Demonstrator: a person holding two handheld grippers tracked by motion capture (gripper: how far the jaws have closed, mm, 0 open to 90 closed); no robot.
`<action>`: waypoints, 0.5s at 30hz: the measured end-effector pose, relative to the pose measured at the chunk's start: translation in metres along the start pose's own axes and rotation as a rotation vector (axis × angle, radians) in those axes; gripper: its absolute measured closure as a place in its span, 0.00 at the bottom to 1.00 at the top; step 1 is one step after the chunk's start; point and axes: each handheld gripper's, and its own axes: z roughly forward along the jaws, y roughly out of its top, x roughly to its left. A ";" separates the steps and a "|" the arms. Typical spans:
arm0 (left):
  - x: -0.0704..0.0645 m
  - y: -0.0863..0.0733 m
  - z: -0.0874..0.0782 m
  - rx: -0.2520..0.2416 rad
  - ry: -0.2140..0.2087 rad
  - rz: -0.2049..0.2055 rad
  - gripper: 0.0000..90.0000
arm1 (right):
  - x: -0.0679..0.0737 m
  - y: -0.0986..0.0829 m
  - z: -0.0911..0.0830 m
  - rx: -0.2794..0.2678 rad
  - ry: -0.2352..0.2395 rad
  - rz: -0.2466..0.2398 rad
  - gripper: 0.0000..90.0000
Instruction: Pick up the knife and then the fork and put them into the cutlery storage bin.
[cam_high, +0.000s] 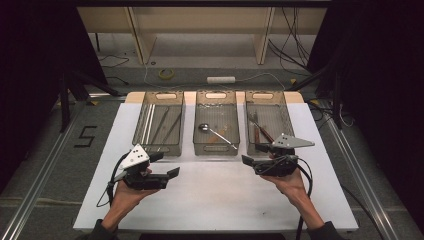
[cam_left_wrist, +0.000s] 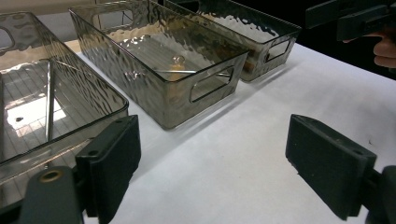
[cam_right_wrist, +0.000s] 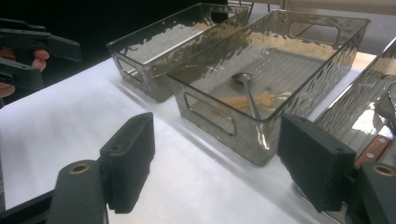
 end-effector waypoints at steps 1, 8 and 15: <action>0.000 0.000 0.000 0.002 0.000 -0.001 0.20 | 0.001 -0.001 -0.001 -0.002 0.002 0.002 0.31; -0.001 -0.001 0.000 0.003 -0.011 -0.007 0.19 | 0.009 -0.008 -0.007 -0.025 0.017 -0.005 0.30; -0.002 -0.001 -0.001 0.003 -0.021 -0.014 0.19 | 0.012 -0.019 -0.019 -0.048 0.015 -0.006 0.30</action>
